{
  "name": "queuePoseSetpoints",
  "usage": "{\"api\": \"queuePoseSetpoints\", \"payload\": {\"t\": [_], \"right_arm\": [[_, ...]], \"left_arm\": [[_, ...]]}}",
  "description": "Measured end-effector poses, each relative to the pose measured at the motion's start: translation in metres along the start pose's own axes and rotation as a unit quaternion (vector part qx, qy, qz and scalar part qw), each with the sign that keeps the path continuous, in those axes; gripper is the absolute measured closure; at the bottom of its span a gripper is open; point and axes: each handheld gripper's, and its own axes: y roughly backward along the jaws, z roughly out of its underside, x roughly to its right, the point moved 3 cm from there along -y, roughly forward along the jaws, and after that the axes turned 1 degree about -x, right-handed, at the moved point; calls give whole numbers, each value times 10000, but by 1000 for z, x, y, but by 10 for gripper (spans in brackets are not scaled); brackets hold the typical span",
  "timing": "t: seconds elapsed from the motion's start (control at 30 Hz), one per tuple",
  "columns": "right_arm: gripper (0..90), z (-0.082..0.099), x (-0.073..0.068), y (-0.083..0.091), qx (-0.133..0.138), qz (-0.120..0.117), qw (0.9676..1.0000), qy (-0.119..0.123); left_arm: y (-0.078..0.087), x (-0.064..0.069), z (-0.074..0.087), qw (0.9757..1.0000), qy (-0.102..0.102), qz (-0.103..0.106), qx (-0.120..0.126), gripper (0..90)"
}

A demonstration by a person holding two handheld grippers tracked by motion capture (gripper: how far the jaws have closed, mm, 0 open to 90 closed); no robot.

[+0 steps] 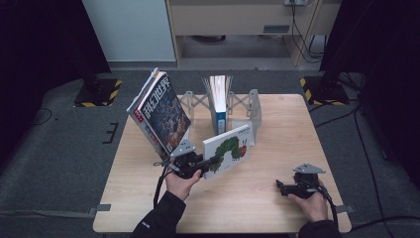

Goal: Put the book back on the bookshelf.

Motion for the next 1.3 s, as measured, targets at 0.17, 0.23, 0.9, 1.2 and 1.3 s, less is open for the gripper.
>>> {"api": "queuePoseSetpoints", "payload": {"t": [0.17,0.23,0.9,1.2,1.3], "right_arm": [[57,0,0,0,2,2,10000,6],[56,0,0,0,1,9,10000,2],[55,0,0,0,-1,10,10000,4],[55,0,0,0,0,10,10000,5],[55,0,0,0,0,10,10000,5]], "left_arm": [[-9,0,-6,9998,-99,-176,60,747],[-13,0,-7,9995,-115,-269,74,747],[-54,9,-9,9951,-261,-871,389,746],[-72,8,-4,9932,-286,-1060,400,746],[-78,8,-3,9923,-286,-1134,395,746]]}}
